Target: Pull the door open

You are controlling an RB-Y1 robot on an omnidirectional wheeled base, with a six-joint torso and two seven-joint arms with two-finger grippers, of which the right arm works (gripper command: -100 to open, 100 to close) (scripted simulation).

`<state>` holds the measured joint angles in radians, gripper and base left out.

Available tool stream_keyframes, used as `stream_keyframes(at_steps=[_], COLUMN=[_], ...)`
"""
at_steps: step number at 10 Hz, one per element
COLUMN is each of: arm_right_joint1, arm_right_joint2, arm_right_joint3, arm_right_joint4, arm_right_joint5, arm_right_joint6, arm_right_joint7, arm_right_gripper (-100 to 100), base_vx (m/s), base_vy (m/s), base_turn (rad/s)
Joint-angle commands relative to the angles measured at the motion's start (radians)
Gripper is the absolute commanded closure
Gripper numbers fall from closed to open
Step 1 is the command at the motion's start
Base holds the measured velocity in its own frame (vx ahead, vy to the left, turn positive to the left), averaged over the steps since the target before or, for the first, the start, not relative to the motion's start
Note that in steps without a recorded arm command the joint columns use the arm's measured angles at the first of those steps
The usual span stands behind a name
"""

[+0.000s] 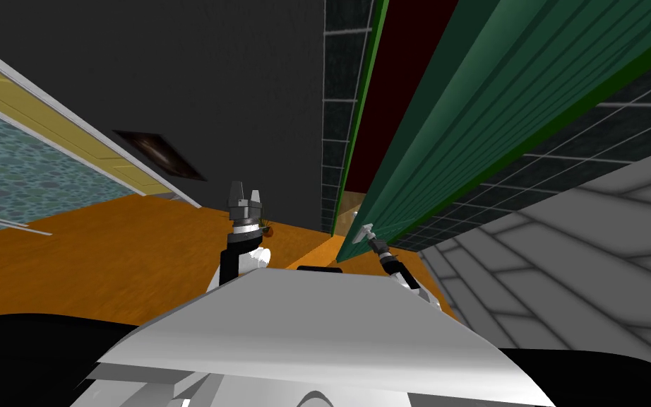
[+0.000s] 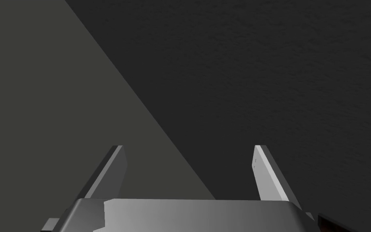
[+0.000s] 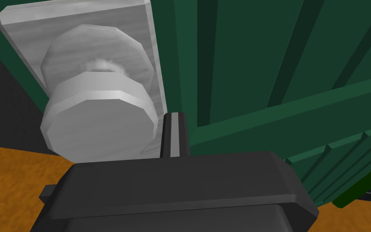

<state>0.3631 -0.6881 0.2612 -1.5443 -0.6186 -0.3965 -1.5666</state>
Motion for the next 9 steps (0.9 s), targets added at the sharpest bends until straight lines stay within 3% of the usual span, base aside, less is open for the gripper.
stream_keyframes(at_steps=[1, 5, 6, 9], arm_right_joint1=[-0.002, -0.002, -0.002, -0.007], arm_right_joint2=[0.001, 0.001, -0.002, -0.002], arm_right_joint3=[0.001, 0.001, 0.010, 0.035], arm_right_joint4=[-0.005, -0.005, 0.006, 0.010], arm_right_joint5=[0.001, 0.001, 0.006, 0.020], arm_right_joint6=[-0.005, -0.005, -0.022, -0.065], arm_right_joint7=[0.000, 0.000, -0.004, -0.012], arm_right_gripper=[100, 100, -100, -100], base_vx=[0.000, -0.001, -0.087, -0.179], base_vy=[0.000, 0.000, -0.048, -0.091], base_turn=[0.000, -0.004, 0.129, 0.134])
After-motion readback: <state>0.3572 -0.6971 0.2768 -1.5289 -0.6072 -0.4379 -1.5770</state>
